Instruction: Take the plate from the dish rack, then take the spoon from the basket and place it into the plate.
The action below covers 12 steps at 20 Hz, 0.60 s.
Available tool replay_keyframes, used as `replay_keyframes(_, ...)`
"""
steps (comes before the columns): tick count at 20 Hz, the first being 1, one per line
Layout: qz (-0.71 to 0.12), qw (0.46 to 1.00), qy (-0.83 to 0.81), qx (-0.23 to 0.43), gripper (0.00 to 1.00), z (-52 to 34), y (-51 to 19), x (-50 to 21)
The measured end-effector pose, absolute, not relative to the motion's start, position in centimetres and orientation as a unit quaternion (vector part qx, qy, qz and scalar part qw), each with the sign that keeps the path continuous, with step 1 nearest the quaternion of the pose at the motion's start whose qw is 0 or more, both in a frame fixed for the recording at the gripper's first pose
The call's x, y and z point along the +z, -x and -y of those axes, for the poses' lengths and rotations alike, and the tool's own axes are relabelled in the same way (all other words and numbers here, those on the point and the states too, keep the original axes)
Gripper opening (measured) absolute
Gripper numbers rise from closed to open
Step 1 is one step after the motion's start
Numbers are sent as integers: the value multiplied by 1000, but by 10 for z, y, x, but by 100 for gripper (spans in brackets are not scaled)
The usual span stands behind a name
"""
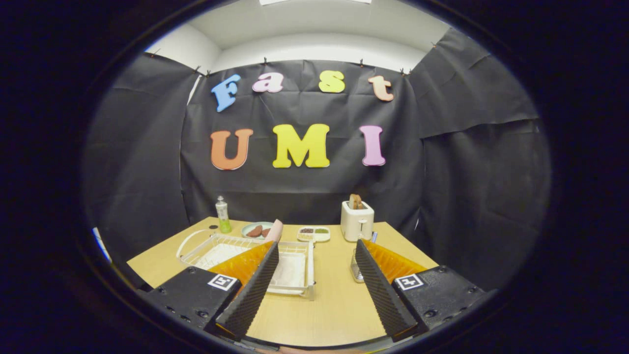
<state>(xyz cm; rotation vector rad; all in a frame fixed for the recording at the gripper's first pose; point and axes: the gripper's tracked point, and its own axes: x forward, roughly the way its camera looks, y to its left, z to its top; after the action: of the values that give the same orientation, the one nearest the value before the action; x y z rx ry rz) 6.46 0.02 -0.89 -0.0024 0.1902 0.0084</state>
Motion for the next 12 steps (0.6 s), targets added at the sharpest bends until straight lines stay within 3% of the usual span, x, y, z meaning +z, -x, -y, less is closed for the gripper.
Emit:
replay_keyframes(5, -184, 982, 13, 26, 100, -30, -123, 5)
replay_keyframes(12, -319, 946, 63, 4, 100, -63, -220, -15)
